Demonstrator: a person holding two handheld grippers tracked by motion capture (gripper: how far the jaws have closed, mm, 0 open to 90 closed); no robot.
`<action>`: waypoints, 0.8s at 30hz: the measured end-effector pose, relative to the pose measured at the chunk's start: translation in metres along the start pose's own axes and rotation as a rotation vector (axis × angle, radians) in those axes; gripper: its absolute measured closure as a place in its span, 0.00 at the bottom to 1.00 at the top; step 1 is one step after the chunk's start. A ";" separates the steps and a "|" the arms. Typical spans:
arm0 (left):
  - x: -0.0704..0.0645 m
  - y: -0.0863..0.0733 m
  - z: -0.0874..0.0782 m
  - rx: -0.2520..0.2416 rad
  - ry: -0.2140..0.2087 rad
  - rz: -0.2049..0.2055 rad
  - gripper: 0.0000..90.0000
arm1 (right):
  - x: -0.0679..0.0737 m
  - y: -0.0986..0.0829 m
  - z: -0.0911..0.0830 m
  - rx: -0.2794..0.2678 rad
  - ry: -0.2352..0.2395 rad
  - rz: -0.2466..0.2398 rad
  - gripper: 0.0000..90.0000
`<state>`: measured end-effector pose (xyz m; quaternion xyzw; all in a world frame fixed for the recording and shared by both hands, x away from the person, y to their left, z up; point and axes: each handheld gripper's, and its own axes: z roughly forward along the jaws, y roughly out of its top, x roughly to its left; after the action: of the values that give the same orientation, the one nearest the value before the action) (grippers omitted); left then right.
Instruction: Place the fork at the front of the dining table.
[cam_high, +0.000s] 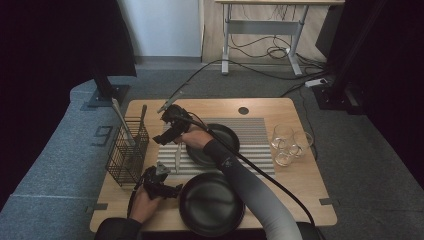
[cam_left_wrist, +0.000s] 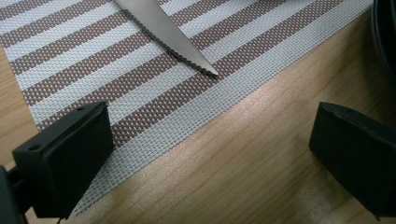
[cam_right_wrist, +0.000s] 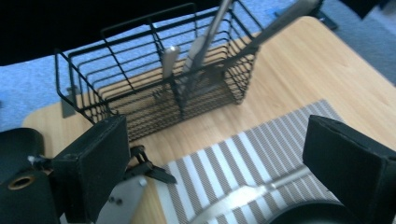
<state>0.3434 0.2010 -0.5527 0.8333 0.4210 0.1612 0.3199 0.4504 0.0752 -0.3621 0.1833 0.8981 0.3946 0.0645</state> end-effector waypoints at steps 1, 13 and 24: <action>0.000 0.000 0.000 0.000 -0.001 0.000 0.00 | 0.000 0.001 0.004 0.005 0.003 -0.009 0.08; 0.000 0.000 0.000 0.000 -0.001 0.001 0.00 | 0.004 0.016 0.037 0.000 0.043 -0.015 0.15; 0.000 0.000 0.000 -0.001 -0.002 0.001 0.00 | 0.009 0.023 0.065 0.023 0.065 -0.005 0.30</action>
<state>0.3435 0.2009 -0.5528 0.8334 0.4203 0.1609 0.3207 0.4658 0.1378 -0.3892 0.1685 0.9046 0.3900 0.0341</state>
